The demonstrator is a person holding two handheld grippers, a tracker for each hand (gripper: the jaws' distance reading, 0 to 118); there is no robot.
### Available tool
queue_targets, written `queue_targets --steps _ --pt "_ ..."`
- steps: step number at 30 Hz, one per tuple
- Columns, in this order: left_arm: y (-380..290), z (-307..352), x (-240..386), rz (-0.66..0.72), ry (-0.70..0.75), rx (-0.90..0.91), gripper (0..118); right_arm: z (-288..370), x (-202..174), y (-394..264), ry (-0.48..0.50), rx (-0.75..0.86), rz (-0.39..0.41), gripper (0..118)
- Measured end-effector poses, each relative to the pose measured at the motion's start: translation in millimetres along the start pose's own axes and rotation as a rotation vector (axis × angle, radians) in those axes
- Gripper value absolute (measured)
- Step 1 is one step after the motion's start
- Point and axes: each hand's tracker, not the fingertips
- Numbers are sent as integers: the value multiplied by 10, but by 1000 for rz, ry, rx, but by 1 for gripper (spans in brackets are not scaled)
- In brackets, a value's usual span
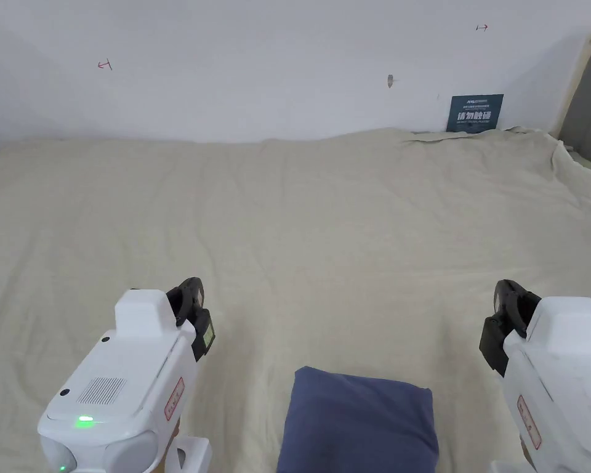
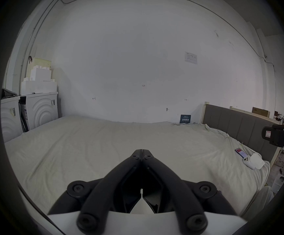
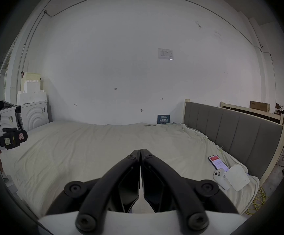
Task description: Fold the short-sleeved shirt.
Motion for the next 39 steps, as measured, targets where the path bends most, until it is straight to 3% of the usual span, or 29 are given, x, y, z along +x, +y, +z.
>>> queue_targets --steps 21,27,32,39 --pt "-318 -70 -69 20 -6 -110 0 -542 -393 -1569 54 -444 -50 1" --pt "-376 -91 -111 28 2 -132 0 -635 -506 -1879 50 -526 -31 1" --pt "-452 -131 -115 24 -9 -169 0 -622 -617 -1954 30 -513 33 1" --pt "-708 -485 -101 150 -174 -501 3 -646 -513 -1973 36 -524 16 1"
